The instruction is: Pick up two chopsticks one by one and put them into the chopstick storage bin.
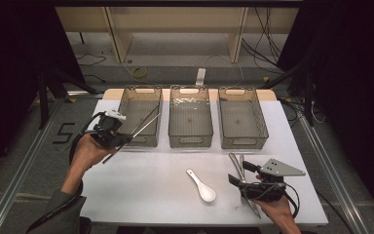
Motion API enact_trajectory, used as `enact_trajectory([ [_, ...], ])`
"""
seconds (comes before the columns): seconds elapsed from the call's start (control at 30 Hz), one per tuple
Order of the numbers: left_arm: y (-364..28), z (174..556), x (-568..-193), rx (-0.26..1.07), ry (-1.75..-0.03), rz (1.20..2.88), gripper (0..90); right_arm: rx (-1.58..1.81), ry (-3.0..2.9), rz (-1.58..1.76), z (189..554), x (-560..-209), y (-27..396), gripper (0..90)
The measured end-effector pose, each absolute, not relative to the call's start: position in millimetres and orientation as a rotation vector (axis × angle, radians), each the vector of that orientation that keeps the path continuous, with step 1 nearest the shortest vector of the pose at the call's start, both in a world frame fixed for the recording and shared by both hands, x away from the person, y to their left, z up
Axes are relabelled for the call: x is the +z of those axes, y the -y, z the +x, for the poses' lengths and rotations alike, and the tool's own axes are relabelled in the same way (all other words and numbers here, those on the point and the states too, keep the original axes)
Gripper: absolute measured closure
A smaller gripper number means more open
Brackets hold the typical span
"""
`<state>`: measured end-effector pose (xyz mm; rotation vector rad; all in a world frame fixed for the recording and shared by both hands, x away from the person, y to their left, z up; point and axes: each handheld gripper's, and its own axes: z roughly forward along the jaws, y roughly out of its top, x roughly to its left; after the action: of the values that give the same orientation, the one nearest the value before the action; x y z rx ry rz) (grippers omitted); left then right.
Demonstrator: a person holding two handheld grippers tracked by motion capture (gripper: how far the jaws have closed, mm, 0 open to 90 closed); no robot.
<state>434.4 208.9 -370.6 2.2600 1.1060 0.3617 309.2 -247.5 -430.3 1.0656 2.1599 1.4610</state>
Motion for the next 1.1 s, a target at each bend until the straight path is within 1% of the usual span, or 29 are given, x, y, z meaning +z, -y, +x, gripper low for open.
enact_trajectory([
  [0.07, -211.7, 447.8, -369.8, 0.363, -1.135, 2.235, 85.0, 1.462, -2.159, 1.065, 309.2, -430.2, 247.6, 28.2],
  [0.17, -213.2, 456.4, -368.9, 0.369, -1.157, 2.212, 85.0, 1.463, -2.161, 1.063, 309.2, -430.3, 247.5, 28.2],
  [0.4, -213.7, 485.8, -367.6, 0.397, -1.2, 2.202, 85.0, 1.468, -2.16, 1.062, 308.9, -430.0, 248.0, 28.2],
  [0.67, -211.3, 504.5, -366.4, 0.42, -1.215, 2.199, 85.0, 1.472, -2.162, 1.06, 309.0, -430.1, 247.7, 28.2],
  [0.9, -207.9, 521.7, -363.3, 0.411, -1.231, 2.186, 85.0, 1.475, -2.165, 1.061, 309.0, -430.2, 247.7, 28.2],
  [1.1, -204.1, 533.1, -368.1, 0.418, -1.245, 2.186, 84.9, 1.479, -2.165, 1.057, 309.0, -430.2, 247.8, 28.2],
])
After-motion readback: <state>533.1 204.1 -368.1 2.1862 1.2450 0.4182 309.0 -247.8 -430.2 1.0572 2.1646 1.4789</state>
